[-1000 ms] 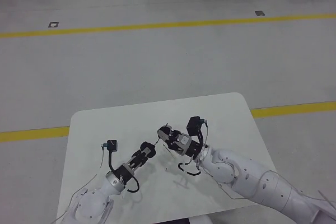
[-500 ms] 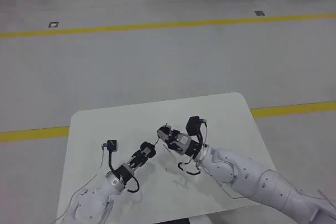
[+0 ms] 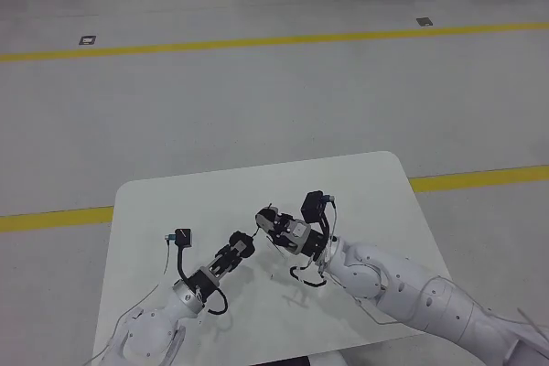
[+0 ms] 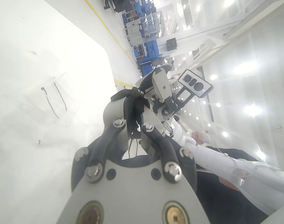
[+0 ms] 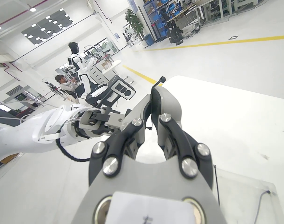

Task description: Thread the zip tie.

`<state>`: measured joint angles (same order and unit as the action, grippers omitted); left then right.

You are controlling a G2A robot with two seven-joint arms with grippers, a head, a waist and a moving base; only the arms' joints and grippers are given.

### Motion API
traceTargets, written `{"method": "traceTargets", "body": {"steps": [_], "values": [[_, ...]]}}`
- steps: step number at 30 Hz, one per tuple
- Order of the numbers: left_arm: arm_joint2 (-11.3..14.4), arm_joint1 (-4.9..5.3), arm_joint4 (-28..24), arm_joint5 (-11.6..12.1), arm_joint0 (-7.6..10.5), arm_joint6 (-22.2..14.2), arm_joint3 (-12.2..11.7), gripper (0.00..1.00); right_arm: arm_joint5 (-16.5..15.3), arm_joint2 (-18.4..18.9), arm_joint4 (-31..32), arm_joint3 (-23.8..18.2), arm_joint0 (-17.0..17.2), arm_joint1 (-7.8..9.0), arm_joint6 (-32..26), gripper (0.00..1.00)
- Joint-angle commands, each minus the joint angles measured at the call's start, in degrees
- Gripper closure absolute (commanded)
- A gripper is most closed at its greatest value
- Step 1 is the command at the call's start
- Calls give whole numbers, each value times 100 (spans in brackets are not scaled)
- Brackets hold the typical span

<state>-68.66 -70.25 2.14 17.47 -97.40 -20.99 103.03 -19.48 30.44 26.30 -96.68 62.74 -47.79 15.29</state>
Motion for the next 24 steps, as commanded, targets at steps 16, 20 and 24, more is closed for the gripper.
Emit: {"method": "traceTargets", "body": {"steps": [16, 20, 24], "values": [[73, 60, -45, 38, 32, 139, 25, 100, 0, -48, -24, 23, 8, 58, 72, 100], [83, 77, -67, 42, 31, 132, 27, 100, 0, -73, -11, -3, 4, 59, 52, 100], [92, 93, -80, 46, 35, 133, 29, 100, 0, -106, -6, -42, -8, 55, 50, 100]]}}
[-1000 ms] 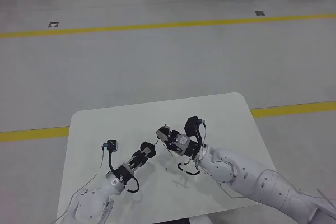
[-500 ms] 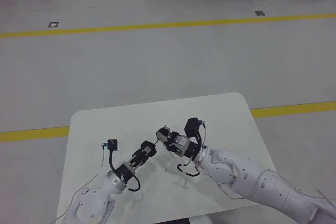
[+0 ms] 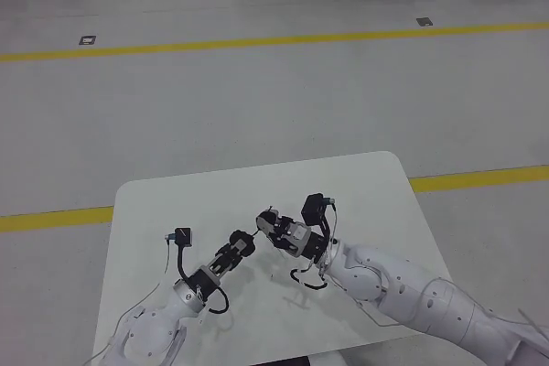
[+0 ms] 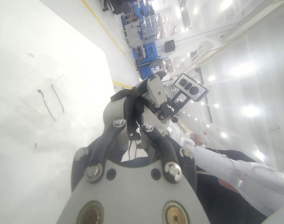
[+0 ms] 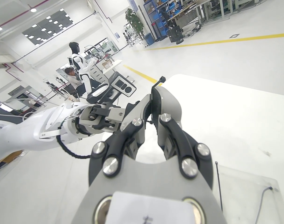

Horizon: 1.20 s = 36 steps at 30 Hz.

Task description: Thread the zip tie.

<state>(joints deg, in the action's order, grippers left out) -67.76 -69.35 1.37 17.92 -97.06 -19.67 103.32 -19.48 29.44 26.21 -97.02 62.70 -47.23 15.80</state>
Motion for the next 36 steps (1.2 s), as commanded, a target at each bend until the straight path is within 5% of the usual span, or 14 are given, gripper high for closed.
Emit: {"method": "traceTargets", "body": {"steps": [1, 36], "values": [[7, 8, -5, 3, 4, 2, 1, 100, 0, -20, 11, -15, -9, -2, -7, 100], [164, 109, -129, 106, 95, 136, 2, 100, 0, -56, -17, 26, -2, 4, -73, 100]]}}
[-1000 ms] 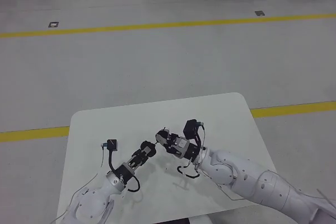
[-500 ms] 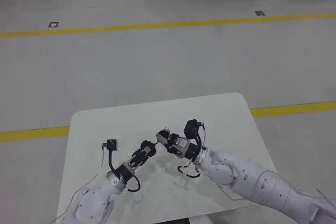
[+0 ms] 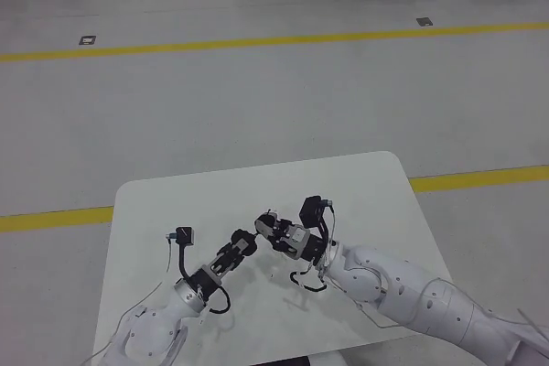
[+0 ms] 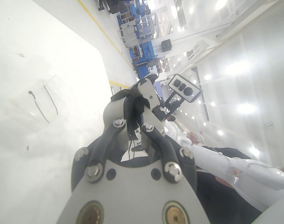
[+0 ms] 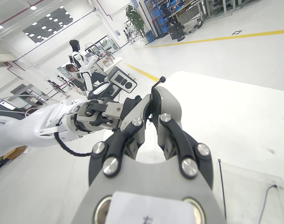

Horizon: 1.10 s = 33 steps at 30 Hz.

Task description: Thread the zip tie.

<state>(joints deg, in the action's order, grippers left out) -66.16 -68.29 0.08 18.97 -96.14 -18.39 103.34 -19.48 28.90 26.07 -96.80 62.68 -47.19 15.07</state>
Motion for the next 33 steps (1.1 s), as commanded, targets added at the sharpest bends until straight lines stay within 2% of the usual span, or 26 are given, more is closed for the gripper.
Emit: {"method": "traceTargets", "body": {"steps": [1, 7, 11, 14, 16, 18, 19, 20, 21, 26, 28, 33], "values": [[6, 5, 0, 2, 5, 16, -1, 100, 0, -2, -2, 6, -1, 0, -1, 100], [25, 20, -4, 15, 22, 55, -6, 100, 0, -6, -1, 12, -2, 0, 2, 100], [37, 30, -5, 9, 39, 66, -16, 100, 0, -2, 12, 22, -4, 2, 6, 58], [45, 35, -33, -7, 67, 74, -69, 100, 0, 13, 11, 47, -2, 5, 35, 47], [60, 38, -46, -15, 89, 73, -89, 100, 0, 18, 7, 58, 1, 5, 48, 22], [70, 42, -53, -18, 99, 73, -96, 100, 0, 24, 13, 70, -3, 7, 48, 16], [71, 44, -59, -19, 106, 74, -98, 100, 0, 28, 15, 75, -5, 7, 46, 16], [73, 47, -71, -18, 115, 76, -101, 100, 0, 33, 16, 79, -8, 8, 44, 11], [73, 49, -68, -16, 120, 79, -103, 100, 0, 40, 15, 76, -9, 9, 47, 0], [79, 57, -132, -20, 144, 103, -112, 100, 0, 73, 82, 68, 14, 33, 99, 0], [94, 47, -597, -132, 130, 90, -77, 100, 0, 115, 159, 97, 63, 68, 239, 0], [38, 62, -1406, -306, 168, -306, 88, 100, 0, 248, 692, 165, 297, 247, 922, 0]]}}
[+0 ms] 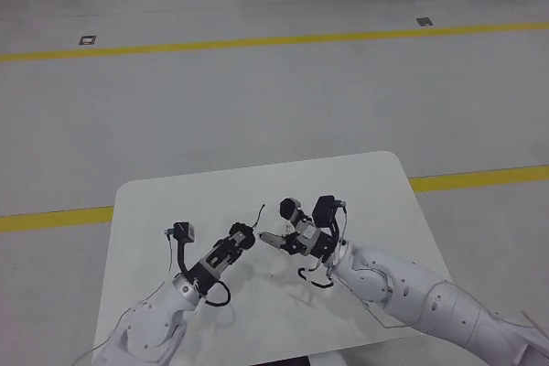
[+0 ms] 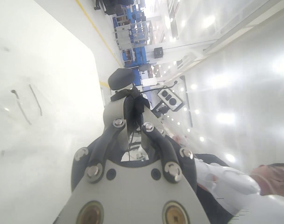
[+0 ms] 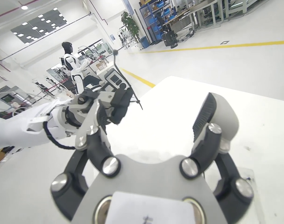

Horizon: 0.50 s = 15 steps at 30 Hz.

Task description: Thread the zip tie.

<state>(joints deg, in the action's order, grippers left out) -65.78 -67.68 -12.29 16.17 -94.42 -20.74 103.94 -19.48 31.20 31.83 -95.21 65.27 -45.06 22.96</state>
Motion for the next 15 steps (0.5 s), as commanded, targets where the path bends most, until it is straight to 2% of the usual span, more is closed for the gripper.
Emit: {"method": "traceTargets", "body": {"steps": [1, 5, 9, 10, 11, 15], "values": [[9, 4, -432, -88, -6, -215, 72, 100, 0, 75, 399, 89, 79, 93, 318, 0], [12, 17, -908, -244, 14, -532, 149, 100, 28, 329, 1276, 346, 277, 248, 726, 0], [98, 9, -1495, -416, 40, -745, 212, 100, 274, 548, 1979, 209, 554, 309, 1102, 0], [98, 12, -1495, -436, 75, -780, 215, 100, 363, 580, 2130, 160, 623, 317, 1149, 0], [113, 21, -1215, -372, 142, -834, 220, 100, 470, 616, 2247, 109, 690, 323, 1171, 0], [113, 21, -1215, -372, 142, -834, 220, 100, 470, 616, 2247, 109, 690, 323, 1171, 0]]}}
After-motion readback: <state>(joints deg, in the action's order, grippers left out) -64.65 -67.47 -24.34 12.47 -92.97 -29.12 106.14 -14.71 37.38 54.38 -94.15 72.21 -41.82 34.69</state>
